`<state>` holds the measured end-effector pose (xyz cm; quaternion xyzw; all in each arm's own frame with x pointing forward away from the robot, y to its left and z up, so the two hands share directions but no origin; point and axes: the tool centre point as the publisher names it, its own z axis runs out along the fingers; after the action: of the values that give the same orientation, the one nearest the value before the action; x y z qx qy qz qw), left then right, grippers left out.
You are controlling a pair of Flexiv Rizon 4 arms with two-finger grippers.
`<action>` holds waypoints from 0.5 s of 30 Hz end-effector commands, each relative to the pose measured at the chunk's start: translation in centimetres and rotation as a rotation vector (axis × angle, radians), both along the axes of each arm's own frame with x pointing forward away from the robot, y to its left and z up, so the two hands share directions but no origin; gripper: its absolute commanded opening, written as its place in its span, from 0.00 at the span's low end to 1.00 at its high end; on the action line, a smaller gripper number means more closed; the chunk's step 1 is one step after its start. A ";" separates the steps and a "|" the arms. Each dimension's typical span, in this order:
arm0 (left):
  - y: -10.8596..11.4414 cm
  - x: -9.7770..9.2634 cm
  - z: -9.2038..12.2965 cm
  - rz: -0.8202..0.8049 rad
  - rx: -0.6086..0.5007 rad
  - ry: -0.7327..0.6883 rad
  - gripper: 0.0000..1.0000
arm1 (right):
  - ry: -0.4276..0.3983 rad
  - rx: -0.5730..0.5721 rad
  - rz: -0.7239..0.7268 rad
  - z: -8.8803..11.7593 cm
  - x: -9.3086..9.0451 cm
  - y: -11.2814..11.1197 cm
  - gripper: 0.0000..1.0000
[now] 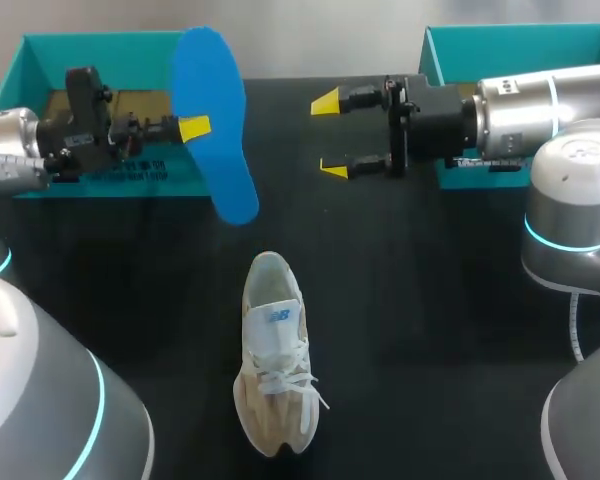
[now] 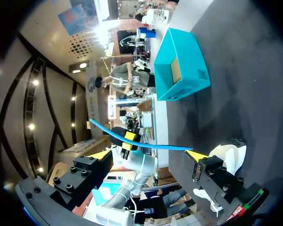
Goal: Take the shoe out of the shoebox, open the shoe tongue, remove and reinsert the insole, then place the shoe into the shoebox
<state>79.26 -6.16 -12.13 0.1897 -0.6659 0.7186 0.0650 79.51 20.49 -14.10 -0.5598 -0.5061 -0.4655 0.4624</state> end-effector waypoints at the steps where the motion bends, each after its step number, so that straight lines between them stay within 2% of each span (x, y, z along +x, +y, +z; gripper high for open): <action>1: 0.5 -0.5 -0.1 -0.009 -0.025 -0.438 0.00 | 0.001 -0.003 -0.003 0.0 0.0 0.3 1.00; 6: 0.1 -0.7 0.4 -0.076 0.029 -0.732 0.00 | 0.001 -0.003 -0.003 0.0 0.0 0.3 1.00; 9: 0.5 -0.6 0.7 -0.182 0.049 -0.928 0.00 | 0.001 -0.003 -0.003 0.0 0.0 0.3 1.00; 15: 0.5 -0.6 0.7 -0.182 0.049 -0.928 0.00 | 0.001 -0.003 -0.003 0.0 0.0 0.3 1.00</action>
<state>77.92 -5.90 -11.29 -0.0234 -0.6705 0.7355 -0.0946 79.57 20.57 -14.08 -0.5604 -0.5061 -0.4648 0.4624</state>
